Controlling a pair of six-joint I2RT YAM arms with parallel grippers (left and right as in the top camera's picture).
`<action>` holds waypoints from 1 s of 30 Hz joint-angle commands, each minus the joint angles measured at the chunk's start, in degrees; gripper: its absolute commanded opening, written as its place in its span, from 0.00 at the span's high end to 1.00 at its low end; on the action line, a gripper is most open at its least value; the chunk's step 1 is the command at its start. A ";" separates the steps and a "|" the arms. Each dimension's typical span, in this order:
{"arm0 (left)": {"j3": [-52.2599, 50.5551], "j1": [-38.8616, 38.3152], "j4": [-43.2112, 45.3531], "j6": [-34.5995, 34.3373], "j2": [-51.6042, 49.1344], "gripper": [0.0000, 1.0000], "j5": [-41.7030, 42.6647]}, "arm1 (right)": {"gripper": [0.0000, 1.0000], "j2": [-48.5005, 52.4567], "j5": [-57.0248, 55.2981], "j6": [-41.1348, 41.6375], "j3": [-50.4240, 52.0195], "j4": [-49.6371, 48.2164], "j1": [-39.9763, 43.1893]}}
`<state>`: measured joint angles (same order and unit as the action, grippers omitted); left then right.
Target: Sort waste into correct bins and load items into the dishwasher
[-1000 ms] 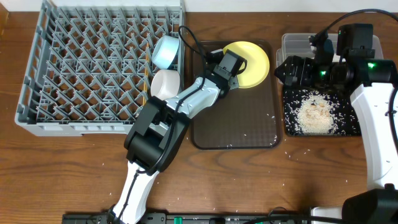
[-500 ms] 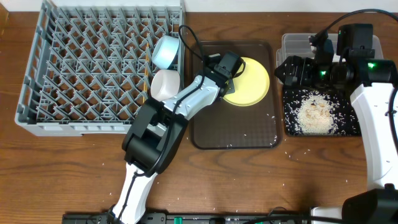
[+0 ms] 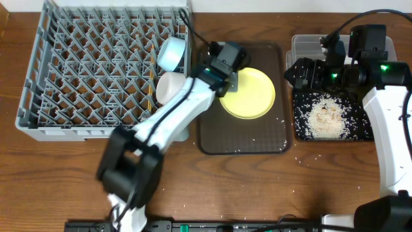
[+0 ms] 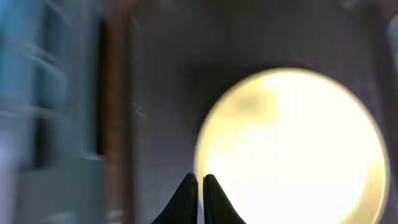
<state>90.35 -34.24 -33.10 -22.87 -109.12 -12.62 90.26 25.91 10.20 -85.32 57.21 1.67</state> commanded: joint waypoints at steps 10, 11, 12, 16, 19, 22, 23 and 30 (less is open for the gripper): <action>-0.02 0.63 -5.09 9.64 10.99 0.83 -5.70 | 0.01 -1.01 0.42 -0.42 -0.17 0.04 -0.20; -0.02 0.63 -5.70 7.96 10.67 0.76 -1.97 | 0.01 -1.01 0.42 -0.39 -0.17 0.02 -0.20; -0.07 0.61 -6.21 6.47 10.38 0.73 1.38 | 0.01 -1.01 0.42 -0.39 -0.17 0.02 -0.20; -0.61 0.57 -6.75 -0.87 7.85 0.54 10.27 | 0.01 -1.01 0.42 -0.39 -0.17 0.04 -0.20; -0.66 0.52 -6.73 -6.47 4.94 0.48 13.84 | 0.01 -1.01 0.42 -0.39 -0.17 0.02 -0.20; -0.66 0.52 -6.69 -11.13 1.53 0.46 14.14 | 0.01 -1.01 0.42 -0.39 -0.17 0.02 -0.20; -0.66 0.52 -6.60 -12.74 0.28 0.45 14.14 | 0.01 -1.01 0.42 -0.42 -0.17 0.02 -0.20; -0.66 0.57 -5.35 -20.74 -7.82 0.45 14.12 | 0.01 -1.01 0.42 -0.39 -0.17 0.02 -0.20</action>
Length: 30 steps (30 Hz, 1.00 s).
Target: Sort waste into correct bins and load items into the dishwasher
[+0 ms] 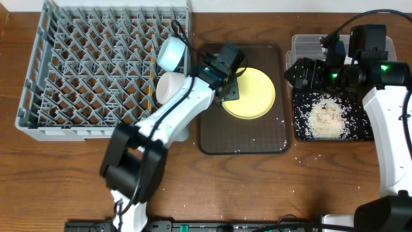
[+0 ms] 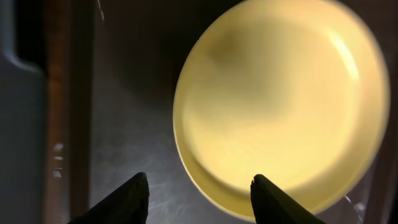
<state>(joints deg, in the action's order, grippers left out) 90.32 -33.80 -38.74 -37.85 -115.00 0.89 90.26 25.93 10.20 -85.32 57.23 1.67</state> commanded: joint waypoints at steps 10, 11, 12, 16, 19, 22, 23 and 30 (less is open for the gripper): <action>-0.66 0.13 1.75 -15.52 -9.44 0.46 0.68 | 0.01 -1.01 0.39 -0.39 -0.17 0.02 -0.20; -0.66 0.13 2.05 -15.69 -9.88 0.50 0.68 | 0.01 -1.01 0.39 -0.42 -0.17 0.02 -0.20; -0.66 0.13 2.64 -15.65 -10.10 0.51 0.90 | 0.01 -1.01 0.39 -0.39 -0.17 0.00 -0.20; -0.66 0.13 4.15 -15.63 -10.93 0.58 1.57 | 0.01 -1.01 0.39 -0.42 -0.17 0.00 -0.20; -0.70 0.13 4.66 -15.63 -11.61 0.60 1.75 | 0.01 -1.01 0.39 -0.39 -0.17 0.00 -0.20; -0.87 0.13 4.81 -15.63 -12.31 0.61 1.77 | 0.01 -1.01 0.39 -0.39 -0.17 0.02 -0.20; -0.87 0.13 4.79 -15.61 -12.68 0.64 1.88 | 0.01 -1.01 0.39 -0.42 -0.17 0.00 -0.20; -0.85 0.13 4.81 -11.45 -13.46 0.92 1.20 | 0.01 -1.01 0.39 -0.42 -0.17 0.02 -0.20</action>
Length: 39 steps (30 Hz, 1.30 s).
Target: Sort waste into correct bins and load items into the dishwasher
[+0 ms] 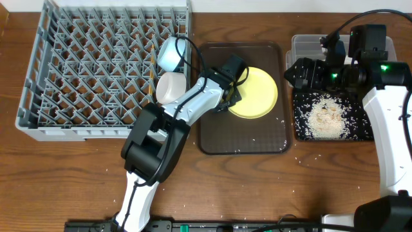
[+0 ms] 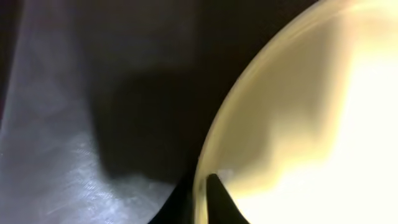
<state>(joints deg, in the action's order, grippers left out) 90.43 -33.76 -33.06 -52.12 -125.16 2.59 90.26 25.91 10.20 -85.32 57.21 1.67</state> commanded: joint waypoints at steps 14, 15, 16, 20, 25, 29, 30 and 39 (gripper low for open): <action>-0.96 3.48 -0.94 8.28 7.39 0.93 2.29 | 0.01 -1.01 0.42 -0.39 -0.17 0.04 -0.20; -0.96 3.50 -0.92 8.94 8.13 0.93 3.32 | 0.01 -1.01 0.42 -0.39 -0.17 0.04 -0.20; -0.96 3.48 -0.94 9.09 8.72 0.93 4.11 | 0.01 -1.01 0.42 -0.42 -0.17 0.04 -0.20; -0.96 3.61 -0.94 9.49 9.77 0.93 6.25 | 0.01 -1.01 0.42 -0.39 -0.17 0.02 -0.20; -0.96 4.61 -0.44 9.51 10.16 0.93 9.27 | 0.01 -1.01 0.42 -0.39 -0.17 0.04 -0.20; -0.96 6.27 0.94 12.72 11.87 0.93 11.82 | 0.01 -1.01 0.42 -0.42 -0.17 0.04 -0.20; -0.96 6.69 1.11 13.16 12.59 0.93 12.02 | 0.01 -1.01 0.42 -0.42 -0.17 0.04 -0.20; -0.96 12.92 0.55 21.53 23.58 0.93 11.74 | 0.01 -1.01 0.42 -0.42 -0.17 0.04 -0.20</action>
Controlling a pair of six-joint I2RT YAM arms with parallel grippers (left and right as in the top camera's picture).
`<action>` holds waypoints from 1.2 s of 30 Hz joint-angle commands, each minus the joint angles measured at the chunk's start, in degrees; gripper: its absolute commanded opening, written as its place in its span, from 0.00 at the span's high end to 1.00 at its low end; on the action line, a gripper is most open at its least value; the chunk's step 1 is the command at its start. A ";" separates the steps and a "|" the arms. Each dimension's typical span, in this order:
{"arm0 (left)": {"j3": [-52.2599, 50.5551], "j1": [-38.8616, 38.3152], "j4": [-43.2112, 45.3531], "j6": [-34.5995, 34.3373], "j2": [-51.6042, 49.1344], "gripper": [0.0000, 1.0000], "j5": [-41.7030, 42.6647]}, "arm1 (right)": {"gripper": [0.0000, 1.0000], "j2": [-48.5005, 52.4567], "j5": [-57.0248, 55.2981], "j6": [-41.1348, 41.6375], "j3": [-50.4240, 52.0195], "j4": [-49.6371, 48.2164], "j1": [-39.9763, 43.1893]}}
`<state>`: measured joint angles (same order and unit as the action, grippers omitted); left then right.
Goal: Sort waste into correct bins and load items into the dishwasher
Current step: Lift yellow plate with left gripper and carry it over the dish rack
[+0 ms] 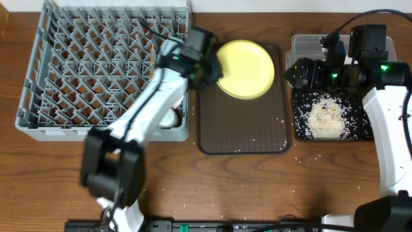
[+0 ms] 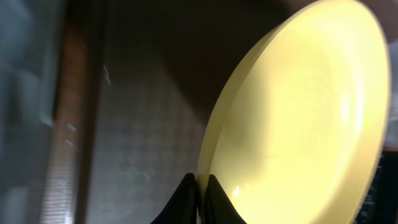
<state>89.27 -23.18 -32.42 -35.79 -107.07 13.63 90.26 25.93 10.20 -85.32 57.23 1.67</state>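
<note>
A yellow plate (image 1: 246, 67) (image 2: 298, 112) hangs tilted over the back of the brown tray (image 1: 241, 129). My left gripper (image 1: 210, 69) (image 2: 200, 182) is shut on its left rim, one finger on each face. The grey dish rack (image 1: 96, 71) lies just left of the gripper. My right gripper (image 1: 301, 72) hovers at the back left corner of the black bin (image 1: 364, 132), which holds spilled rice (image 1: 325, 119); its jaws are too dark to read.
A white bowl (image 1: 168, 118) sits in the rack's near right corner, partly under my left arm. A clear container (image 1: 308, 44) stands behind the black bin. Rice grains are scattered on the tray and on the wooden table (image 1: 257, 187).
The plate lay on the tray with my left gripper shut on its left rim. Now it is off the tray, tilted, further back and nearer the rack. The right arm has not moved.
My left gripper was shut above the plate's left edge while the plate lay on the tray. Then it stood open astride the rim. Then it was shut on the rim. Now it holds the plate tilted above the tray's back edge beside the rack.
</note>
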 commanded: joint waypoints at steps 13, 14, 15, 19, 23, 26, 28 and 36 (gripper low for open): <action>0.20 18.84 -7.08 13.55 14.51 0.92 -8.37 | 0.01 -1.01 0.39 -0.42 -0.17 0.00 -0.20; 0.20 20.13 -7.50 13.99 14.51 0.93 -9.03 | 0.01 -1.01 0.39 -0.39 -0.17 0.02 -0.20; 0.20 21.59 -7.87 14.88 14.49 0.93 -9.81 | 0.01 -1.01 0.39 -0.39 -0.17 0.00 -0.20; 0.17 25.22 -7.80 19.52 14.49 0.92 -15.80 | 0.01 -1.01 0.39 -0.42 -0.17 0.00 -0.20; 0.17 26.58 -7.19 23.91 14.47 0.93 -24.00 | 0.01 -1.01 0.39 -0.42 -0.17 0.02 -0.20; 0.17 26.64 -6.95 27.67 14.12 0.93 -28.85 | 0.01 -1.01 0.39 -0.39 -0.17 0.02 -0.20; 0.17 26.67 -6.78 28.33 13.66 0.92 -31.28 | 0.01 -1.01 0.39 -0.39 -0.17 0.02 -0.20; 0.13 26.64 -4.72 28.76 10.08 0.92 -39.87 | 0.01 -1.01 0.39 -0.39 -0.17 0.02 -0.20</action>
<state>89.27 3.42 -37.56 -8.49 -94.96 -20.45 90.26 25.91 10.20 -85.32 57.23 1.67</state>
